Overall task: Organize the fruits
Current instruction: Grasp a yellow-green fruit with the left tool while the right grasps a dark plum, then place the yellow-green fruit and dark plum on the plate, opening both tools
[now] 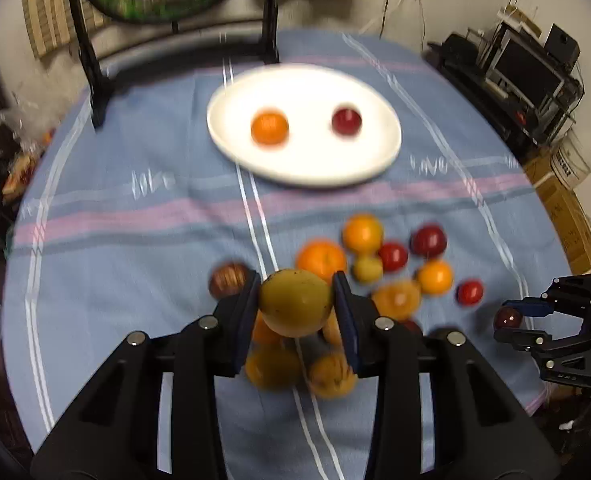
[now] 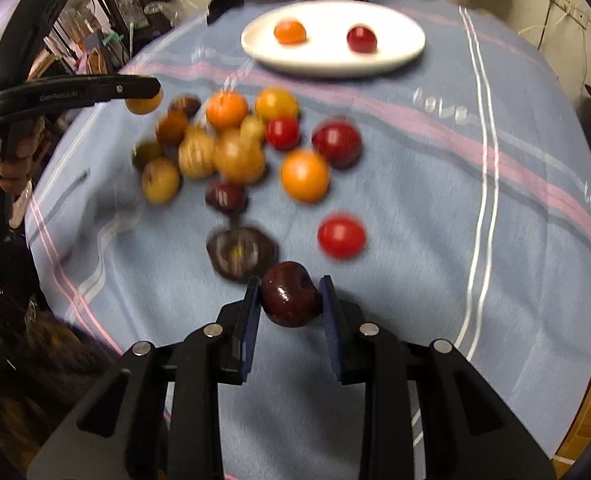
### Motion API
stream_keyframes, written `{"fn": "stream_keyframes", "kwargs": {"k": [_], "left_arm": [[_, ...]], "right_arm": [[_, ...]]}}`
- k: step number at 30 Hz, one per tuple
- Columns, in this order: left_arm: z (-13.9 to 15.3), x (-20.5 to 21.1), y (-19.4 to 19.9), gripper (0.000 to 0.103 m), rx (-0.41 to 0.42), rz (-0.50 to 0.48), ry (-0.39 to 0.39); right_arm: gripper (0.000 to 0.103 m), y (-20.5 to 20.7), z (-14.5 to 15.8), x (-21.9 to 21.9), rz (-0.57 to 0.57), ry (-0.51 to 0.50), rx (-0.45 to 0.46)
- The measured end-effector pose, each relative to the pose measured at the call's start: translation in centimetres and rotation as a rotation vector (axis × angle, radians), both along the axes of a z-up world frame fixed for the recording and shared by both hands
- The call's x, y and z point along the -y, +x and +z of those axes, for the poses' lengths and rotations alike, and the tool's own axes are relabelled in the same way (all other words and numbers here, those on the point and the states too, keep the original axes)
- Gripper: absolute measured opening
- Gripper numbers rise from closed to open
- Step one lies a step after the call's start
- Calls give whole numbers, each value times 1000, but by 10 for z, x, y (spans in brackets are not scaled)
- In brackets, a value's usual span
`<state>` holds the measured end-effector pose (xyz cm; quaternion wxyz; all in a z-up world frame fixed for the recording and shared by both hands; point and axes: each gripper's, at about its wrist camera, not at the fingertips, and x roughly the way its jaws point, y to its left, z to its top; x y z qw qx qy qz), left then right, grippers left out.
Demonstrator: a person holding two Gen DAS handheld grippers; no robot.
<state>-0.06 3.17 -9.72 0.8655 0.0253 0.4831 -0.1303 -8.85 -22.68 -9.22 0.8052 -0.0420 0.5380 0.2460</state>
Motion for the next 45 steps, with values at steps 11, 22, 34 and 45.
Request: {"fn": "stream_keyframes", "kwargs": {"k": [11,22,34,45], "left_arm": [[61,24,84,37,147,11,35],[10,31,173,37,52,67,38],[-23,33,204,37,36,81,92],[-28,45,221,37,35,76,129]], "right_arm": [[30,117,92,-23,2,83,251],[30,223,43,-55,-26,68,167],[30,268,17,-60,-38,68,132],[30,295,9,-63,-71,58,113]]}}
